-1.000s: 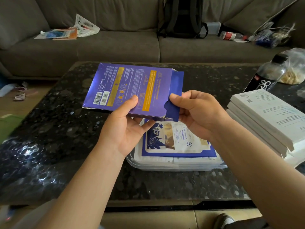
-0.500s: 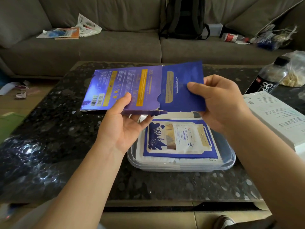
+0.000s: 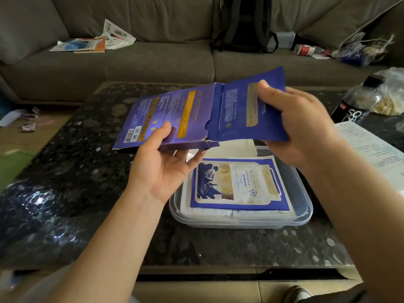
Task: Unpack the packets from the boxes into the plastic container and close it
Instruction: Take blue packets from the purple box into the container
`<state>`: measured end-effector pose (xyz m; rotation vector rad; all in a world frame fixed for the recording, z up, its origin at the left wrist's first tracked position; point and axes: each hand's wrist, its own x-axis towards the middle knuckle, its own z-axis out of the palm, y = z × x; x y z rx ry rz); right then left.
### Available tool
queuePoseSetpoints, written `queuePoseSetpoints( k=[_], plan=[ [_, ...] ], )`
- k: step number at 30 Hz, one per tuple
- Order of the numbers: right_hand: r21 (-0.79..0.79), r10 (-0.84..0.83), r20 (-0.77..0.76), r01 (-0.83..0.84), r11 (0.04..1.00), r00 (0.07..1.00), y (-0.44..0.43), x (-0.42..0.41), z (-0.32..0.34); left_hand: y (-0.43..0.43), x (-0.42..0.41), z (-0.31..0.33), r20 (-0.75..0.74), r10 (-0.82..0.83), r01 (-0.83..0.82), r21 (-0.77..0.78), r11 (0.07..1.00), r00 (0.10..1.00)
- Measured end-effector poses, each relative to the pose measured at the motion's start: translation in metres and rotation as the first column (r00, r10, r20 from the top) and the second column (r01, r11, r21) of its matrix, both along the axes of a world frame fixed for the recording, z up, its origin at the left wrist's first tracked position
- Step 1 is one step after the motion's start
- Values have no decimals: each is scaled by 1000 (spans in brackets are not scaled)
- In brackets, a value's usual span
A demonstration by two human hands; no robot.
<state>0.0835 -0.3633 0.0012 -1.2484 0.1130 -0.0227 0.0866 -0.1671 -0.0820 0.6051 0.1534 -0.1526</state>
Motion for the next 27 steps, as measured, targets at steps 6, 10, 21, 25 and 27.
queuePoseSetpoints(
  k=[6, 10, 21, 25, 27],
  plan=[
    [-52, -156, 20, 157, 986, 988, -24, 1, 9, 12, 6, 2, 8, 62, -62, -3, 998, 998],
    [-174, -290, 264, 341, 924, 920, -27, -2, 11, 15, 7, 2, 0, 116, -116, -3, 993, 993],
    [-175, 41, 343, 21, 984, 938, -40, -14, 17, 14, 5, 2, -22, 142, -142, 23, 990, 990],
    [-616, 123, 584, 339, 712, 802, -43, -18, 13, 13, 5, 2, -33, 143, -142, 21, 990, 989],
    [-674, 123, 687, 564, 477, 716, -48, -15, 9, 12, 4, 2, -35, 142, -141, 26, 990, 989]
  ],
)
